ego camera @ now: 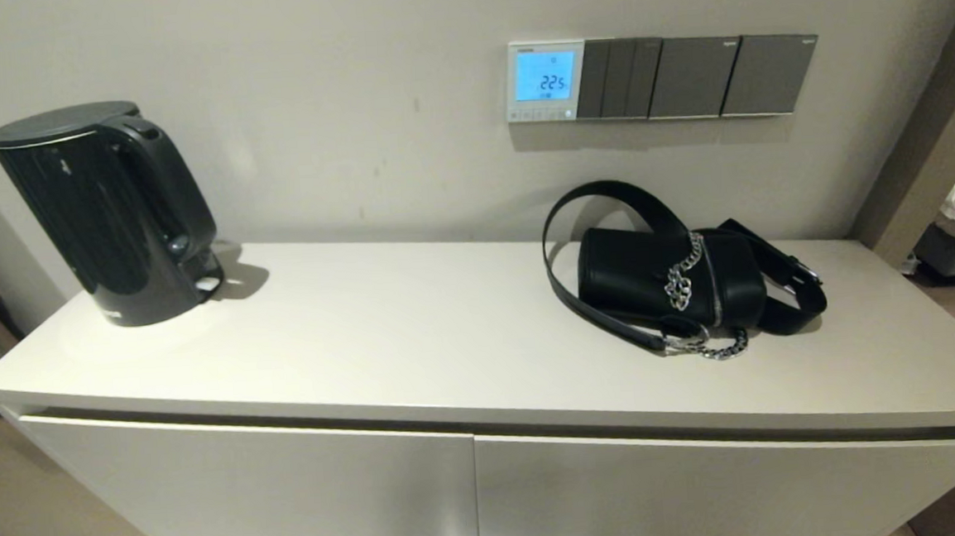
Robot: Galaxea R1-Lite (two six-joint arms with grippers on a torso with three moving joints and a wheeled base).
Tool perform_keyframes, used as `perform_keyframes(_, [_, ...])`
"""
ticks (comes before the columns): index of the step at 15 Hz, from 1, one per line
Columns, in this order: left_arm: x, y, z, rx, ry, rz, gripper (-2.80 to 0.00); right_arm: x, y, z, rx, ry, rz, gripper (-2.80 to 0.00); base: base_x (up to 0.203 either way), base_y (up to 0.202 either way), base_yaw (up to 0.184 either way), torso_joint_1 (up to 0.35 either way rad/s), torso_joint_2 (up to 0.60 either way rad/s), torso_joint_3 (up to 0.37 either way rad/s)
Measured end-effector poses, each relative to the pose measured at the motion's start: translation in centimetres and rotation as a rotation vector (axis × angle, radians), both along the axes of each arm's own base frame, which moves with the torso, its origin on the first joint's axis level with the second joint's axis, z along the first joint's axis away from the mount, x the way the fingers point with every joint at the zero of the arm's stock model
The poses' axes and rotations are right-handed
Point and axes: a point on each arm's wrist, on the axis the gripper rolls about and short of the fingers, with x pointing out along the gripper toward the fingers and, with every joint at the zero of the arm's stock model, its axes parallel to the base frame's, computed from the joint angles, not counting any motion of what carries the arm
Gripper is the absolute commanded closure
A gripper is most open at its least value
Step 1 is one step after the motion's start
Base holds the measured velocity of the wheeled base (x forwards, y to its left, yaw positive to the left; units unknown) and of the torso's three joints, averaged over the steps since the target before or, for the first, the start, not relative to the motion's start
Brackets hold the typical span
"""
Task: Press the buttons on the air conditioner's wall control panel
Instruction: Turn off the central air conditioner
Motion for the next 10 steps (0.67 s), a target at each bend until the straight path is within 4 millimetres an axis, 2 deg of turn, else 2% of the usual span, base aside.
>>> perform_keyframes(10, [0.0,0.0,0.0,0.000,-0.003,0.001,0.00,-1.1,-0.2,-2.0,-0.004,-0.021,-0.092,0.00,0.000,0.000,0.000,0.000,0.00,0.000])
